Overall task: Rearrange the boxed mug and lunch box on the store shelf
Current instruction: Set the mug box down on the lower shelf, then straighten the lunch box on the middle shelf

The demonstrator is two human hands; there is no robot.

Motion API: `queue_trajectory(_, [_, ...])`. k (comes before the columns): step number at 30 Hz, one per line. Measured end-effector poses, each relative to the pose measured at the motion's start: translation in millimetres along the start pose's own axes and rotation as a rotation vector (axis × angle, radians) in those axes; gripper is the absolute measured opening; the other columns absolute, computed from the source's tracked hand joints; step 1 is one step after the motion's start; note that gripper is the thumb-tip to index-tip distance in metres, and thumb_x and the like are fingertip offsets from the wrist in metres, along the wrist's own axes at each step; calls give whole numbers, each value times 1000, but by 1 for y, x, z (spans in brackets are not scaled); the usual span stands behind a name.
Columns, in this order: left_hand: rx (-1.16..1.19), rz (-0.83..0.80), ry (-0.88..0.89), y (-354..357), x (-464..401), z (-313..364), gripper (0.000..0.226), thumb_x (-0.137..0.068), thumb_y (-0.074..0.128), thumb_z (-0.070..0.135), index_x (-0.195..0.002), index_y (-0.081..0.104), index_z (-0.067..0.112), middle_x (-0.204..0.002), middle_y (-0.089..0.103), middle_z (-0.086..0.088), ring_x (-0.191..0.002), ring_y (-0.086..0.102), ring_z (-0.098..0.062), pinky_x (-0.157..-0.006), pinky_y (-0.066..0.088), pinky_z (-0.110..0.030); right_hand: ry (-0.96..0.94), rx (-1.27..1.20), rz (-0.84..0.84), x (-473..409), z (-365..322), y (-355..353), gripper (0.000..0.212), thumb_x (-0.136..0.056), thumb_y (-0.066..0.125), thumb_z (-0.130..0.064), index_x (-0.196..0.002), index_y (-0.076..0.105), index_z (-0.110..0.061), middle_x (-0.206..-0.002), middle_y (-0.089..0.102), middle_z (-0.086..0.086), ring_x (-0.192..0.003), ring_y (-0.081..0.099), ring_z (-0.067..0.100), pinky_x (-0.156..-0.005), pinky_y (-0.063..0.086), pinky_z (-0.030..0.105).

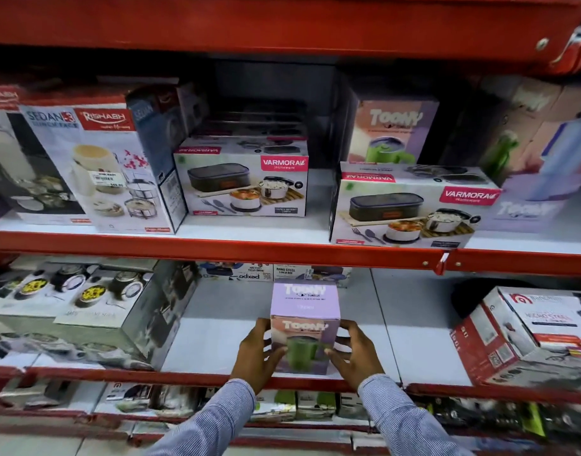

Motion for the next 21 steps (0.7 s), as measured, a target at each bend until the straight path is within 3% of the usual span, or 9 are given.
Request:
queue_trajectory(2, [-18,-28,-29,2,0,-4,52,-83,77,10,-105,45,44,-114,69,6,-98,73,-9,-73,57,-11,11,12,-1,-1,6,0,57,-79,75,-12,-118,43,-39,-130,57,6,-113,64,18,-79,57,14])
queue_trajectory(5, [-59,-89,-67,0,7,-10,65,-79,77,10,-127,44,37,-130,65,5,-114,68,-21,-90,59,-28,-15,18,-21,6,7,-5,61,-80,71,-8,-114,42,-49,-131,57,1,-116,62,14,-85,57,16])
queue_trajectory(7, [-74,7,-56,-14,12,-5,62,-81,67,-1,-127,49,36,-129,67,3,-112,68,-20,-86,58,-22,-51,10,34,12,0,-16,61,-81,67,-5,-117,46,-48,-129,60,-3,-116,63,13,-90,58,21])
queue_trajectory(10, [-63,353,69,-49,15,36,58,-78,57,-11,-101,57,42,-100,74,5,-91,70,-3,-71,56,-16,-166,-6,304,20,-28,-49,57,-79,65,2,-111,56,-44,-118,68,-4,-105,68,7,-85,61,28])
queue_trajectory(13, [32,534,309,-69,10,112,34,-75,59,-3,-93,62,26,-87,70,4,-84,66,-1,-71,52,-10,-331,-20,629,23,-78,-92,42,-79,65,-2,-106,61,-33,-106,71,1,-95,69,7,-82,60,22])
queue_trajectory(15, [126,538,403,-71,-4,164,27,-77,61,3,-96,63,21,-91,67,9,-87,65,-2,-76,51,-8,-461,-77,814,24,-111,-122,31,-81,64,-5,-108,63,-21,-108,69,8,-100,68,17,-87,57,25])
queue_trajectory(17, [182,489,424,-67,-24,204,26,-80,62,11,-104,64,19,-98,67,9,-94,65,-4,-82,52,-9,-500,-154,949,19,-133,-148,33,-82,63,-7,-114,59,-12,-120,63,14,-113,62,23,-96,51,31])
queue_trajectory(21, [116,380,380,-48,-61,246,52,-83,71,20,-132,56,12,-125,61,2,-112,59,-15,-99,50,-26,-277,-244,1039,-3,-146,-194,66,-80,66,-13,-141,38,-13,-146,44,14,-134,44,24,-108,37,26])
Point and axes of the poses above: each hand's wrist, its own x-axis away from the middle knuckle, its own y-axis out of the palm, z = x × y, the point moved 5 cm from there along -x, towards the middle knuckle
